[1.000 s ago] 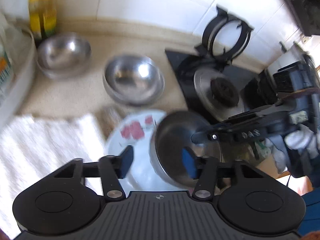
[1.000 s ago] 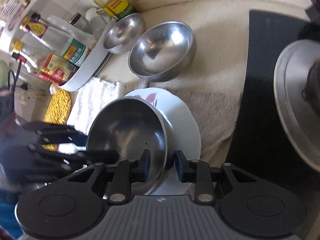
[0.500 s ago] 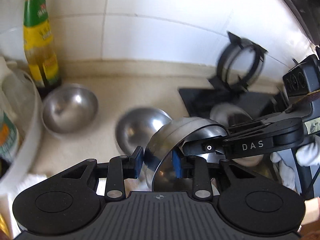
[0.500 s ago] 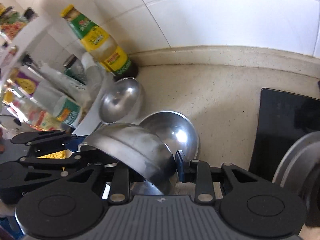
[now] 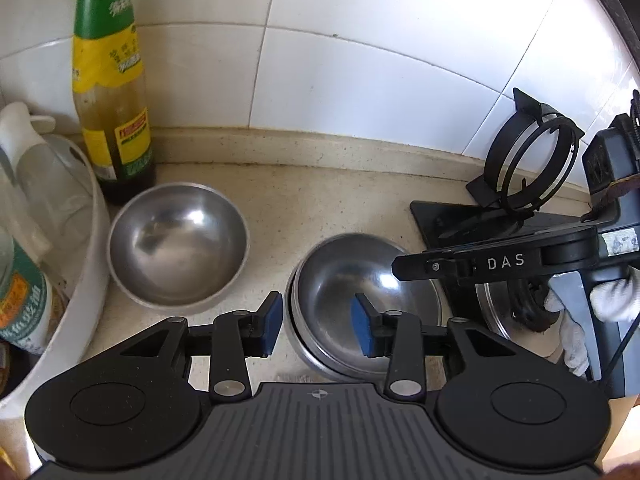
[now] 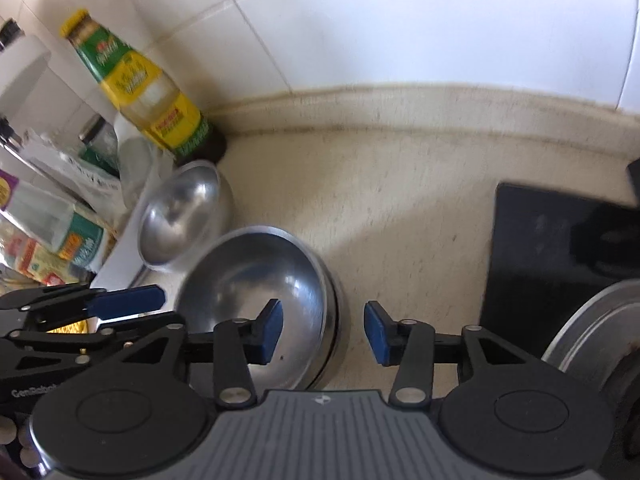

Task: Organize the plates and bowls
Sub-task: 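Move the right gripper to a steel bowl beside the sauce bottles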

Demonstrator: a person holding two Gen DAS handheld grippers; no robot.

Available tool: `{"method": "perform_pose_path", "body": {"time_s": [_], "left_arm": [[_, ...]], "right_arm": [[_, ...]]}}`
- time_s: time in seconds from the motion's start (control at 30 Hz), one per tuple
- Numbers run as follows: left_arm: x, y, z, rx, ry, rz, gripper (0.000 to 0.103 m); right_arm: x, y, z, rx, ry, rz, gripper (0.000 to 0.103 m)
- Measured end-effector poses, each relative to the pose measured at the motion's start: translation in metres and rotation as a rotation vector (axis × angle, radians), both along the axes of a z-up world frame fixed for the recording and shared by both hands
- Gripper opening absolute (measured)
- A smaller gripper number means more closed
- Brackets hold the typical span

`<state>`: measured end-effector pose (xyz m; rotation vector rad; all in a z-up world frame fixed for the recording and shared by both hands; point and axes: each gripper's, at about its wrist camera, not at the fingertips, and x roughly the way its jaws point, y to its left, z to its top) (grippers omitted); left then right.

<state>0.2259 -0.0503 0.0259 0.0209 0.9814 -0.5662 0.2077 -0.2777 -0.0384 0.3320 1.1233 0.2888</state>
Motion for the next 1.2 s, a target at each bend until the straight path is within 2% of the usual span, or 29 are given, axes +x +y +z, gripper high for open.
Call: {"method": "perform_pose_path", "body": {"time_s": [0.2,0.33,0.4,0.53,0.6,0.73,0.83,0.87,0.9,0.93,1.07,1.2], "left_arm": [[0.005,-0.009,-0.026,0.002,0.088,0.001,0.048],[0.000,-0.021,-0.031,0.047,0.058,-0.006,0.050],[0.001,-0.023,-0.031,0.027,0.075,-0.015,0.050],[-0.005,-0.025,-0.028,-0.014,0.066,-0.052,0.050],[-0.004,-0.022,-0.029,-0.035,0.070,-0.040,0.047],[-0.007,0.006,-0.018,-0.041,0.037,0.033,0.050],[-0.008,0.035,-0.006,-0.050,0.012,0.113,0.053],[-0.008,0.044,-0.003,-0.057,0.006,0.142,0.059],[-0.007,0.051,0.000,-0.064,0.002,0.175,0.064],[-0.005,0.056,0.001,-0.068,-0.004,0.207,0.064],[0.004,0.061,-0.004,-0.074,0.011,0.297,0.059],[0.008,0.057,-0.012,-0.093,0.015,0.378,0.062]], "right_arm": [[-0.003,0.005,-0.013,0.015,0.051,0.041,0.047],[-0.006,-0.005,-0.008,0.000,0.051,0.017,0.047],[-0.006,-0.013,-0.005,0.010,0.045,-0.006,0.047],[-0.005,-0.016,-0.005,-0.038,0.042,-0.023,0.047],[-0.004,-0.022,0.003,-0.052,0.024,-0.039,0.047],[0.002,-0.020,0.028,-0.127,-0.068,-0.039,0.047],[0.018,-0.001,0.040,-0.134,-0.108,0.020,0.047],[0.026,0.008,0.042,-0.130,-0.114,0.045,0.047],[0.033,0.019,0.042,-0.122,-0.115,0.074,0.047],[0.041,0.030,0.041,-0.118,-0.114,0.099,0.047],[0.069,0.068,0.032,-0.126,-0.126,0.180,0.047],[0.096,0.094,0.016,-0.116,-0.114,0.228,0.047]]}}
